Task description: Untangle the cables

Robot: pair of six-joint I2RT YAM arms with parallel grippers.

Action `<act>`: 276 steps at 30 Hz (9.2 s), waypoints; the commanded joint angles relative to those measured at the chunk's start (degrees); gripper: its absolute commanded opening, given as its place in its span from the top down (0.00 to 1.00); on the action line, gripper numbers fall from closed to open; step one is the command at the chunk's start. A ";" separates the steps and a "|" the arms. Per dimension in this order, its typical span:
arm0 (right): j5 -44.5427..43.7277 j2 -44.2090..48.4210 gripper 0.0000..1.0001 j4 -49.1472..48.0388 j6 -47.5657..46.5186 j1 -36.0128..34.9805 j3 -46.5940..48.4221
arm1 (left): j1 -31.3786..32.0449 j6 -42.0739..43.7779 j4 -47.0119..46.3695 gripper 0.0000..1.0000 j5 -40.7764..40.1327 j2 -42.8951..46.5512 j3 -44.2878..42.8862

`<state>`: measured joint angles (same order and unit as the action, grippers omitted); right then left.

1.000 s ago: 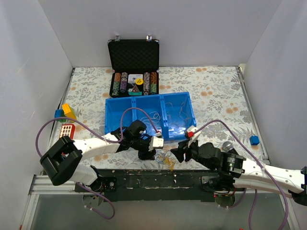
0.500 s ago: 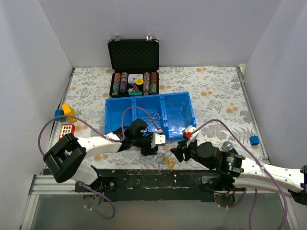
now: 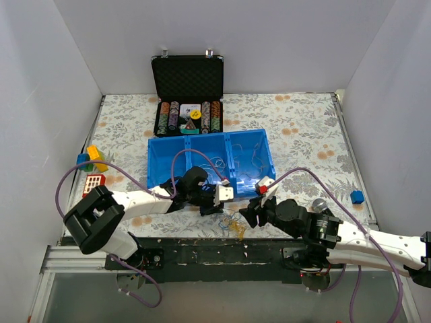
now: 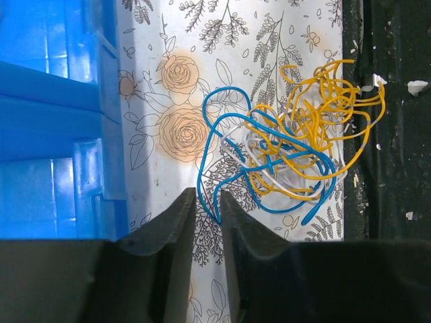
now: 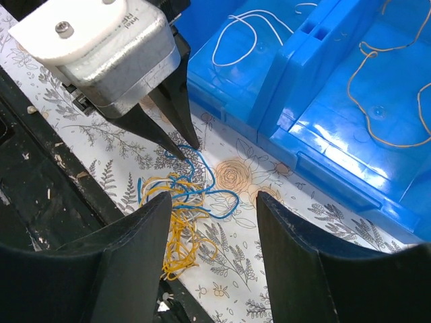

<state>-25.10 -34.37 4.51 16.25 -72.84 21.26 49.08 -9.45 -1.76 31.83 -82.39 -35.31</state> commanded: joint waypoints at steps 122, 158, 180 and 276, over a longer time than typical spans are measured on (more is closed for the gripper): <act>2.78 -0.88 0.43 -9.26 3.35 -0.11 -4.21 | -6.03 0.21 29.45 0.46 8.78 24.48 -10.40; 4.98 -22.29 0.19 -12.53 3.08 -0.11 7.90 | -3.55 0.75 17.58 0.69 -4.67 19.19 2.26; 3.39 -30.58 0.41 -8.47 7.83 0.15 3.00 | -3.46 -3.20 13.45 0.72 -3.98 20.35 3.49; 10.16 -21.44 0.45 -22.18 0.89 0.33 -1.39 | 1.81 -7.95 26.83 1.00 0.61 8.03 -75.35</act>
<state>-17.74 -54.65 -15.20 14.39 -72.60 21.89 50.76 -18.81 32.08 38.85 -74.76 -109.32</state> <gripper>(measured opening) 0.533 0.018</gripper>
